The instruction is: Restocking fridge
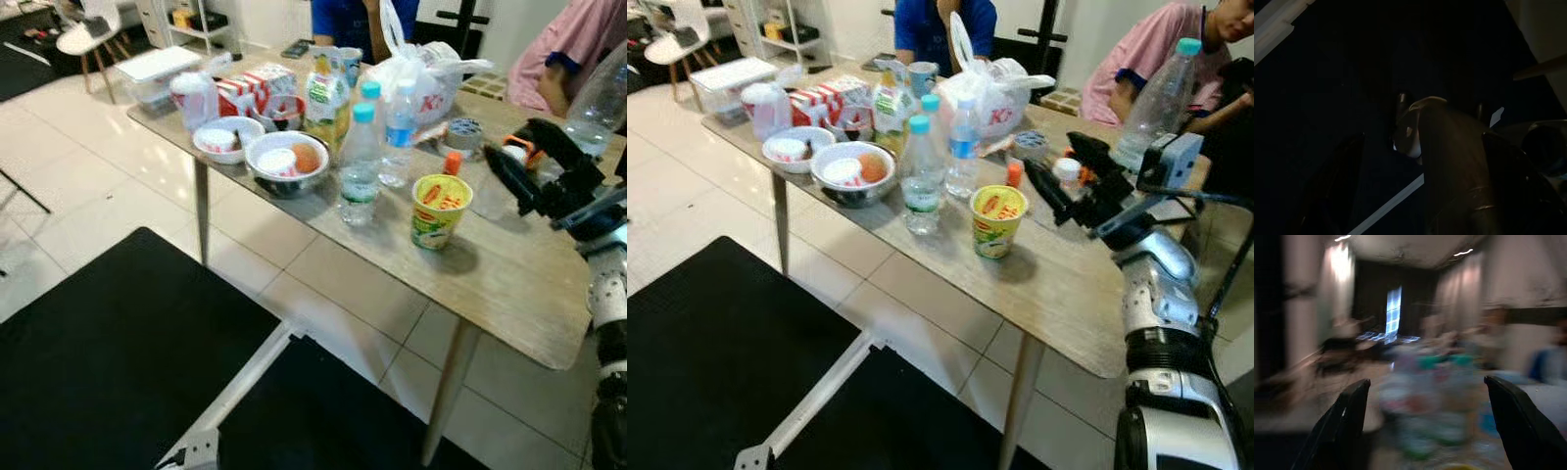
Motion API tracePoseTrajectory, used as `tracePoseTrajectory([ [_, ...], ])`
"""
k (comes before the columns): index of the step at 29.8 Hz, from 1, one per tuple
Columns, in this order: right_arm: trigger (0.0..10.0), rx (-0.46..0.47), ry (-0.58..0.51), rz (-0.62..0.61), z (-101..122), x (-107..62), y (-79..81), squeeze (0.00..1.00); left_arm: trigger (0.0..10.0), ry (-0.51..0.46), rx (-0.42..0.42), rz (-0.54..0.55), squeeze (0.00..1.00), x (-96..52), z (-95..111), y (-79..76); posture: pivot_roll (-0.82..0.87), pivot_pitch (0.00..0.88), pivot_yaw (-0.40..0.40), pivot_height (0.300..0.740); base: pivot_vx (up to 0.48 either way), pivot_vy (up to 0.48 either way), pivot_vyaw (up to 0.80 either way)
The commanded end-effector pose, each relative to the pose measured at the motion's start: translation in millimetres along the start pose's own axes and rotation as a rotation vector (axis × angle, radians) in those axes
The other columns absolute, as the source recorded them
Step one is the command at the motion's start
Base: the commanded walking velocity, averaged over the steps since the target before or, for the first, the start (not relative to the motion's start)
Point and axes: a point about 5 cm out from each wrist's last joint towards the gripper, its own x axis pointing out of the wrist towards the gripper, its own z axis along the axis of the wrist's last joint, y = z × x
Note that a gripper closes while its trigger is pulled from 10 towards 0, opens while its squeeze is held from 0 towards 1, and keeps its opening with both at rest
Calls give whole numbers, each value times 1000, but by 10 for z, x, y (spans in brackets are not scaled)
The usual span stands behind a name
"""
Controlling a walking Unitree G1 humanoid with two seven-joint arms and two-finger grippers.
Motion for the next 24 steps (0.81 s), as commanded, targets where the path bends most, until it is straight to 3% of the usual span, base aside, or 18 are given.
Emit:
tracePoseTrajectory([
  [1, 10000, -18, 81, 125, -73, 114, 135, 0, 10000, 16, 7, 7, 0, -15, -31, 35, -20, 0, 19, 740, 0, 0, 0],
  [5, 10000, -99, 292, 239, -258, 302, 304, 0, 10000, 11, 7, 3, 0, -9, -10, 27, -27, 0, 24, 740, 0, 0, 0],
  [10, 10000, -140, 381, 290, -331, 362, 379, 0, 10000, 10, 8, -3, 0, -2, -7, 5, -24, 0, 22, 740, 0, 0, 0],
  [13, 10000, -220, 473, 285, -369, 417, 379, 0, 10000, 12, 7, -6, 0, -2, -17, -2, -24, 0, 22, 740, 0, 0, 0],
  [19, 10000, -328, 536, 185, -354, 604, 272, 0, 10000, 17, 5, -4, 0, -7, -37, 5, -27, 0, 20, 740, 0, 0, 0],
  [24, 10000, -346, 555, 136, -379, 678, 231, 0, 10000, 18, 5, -6, 0, -7, -43, -2, -29, 0, 20, 740, 0, 0, 0],
])
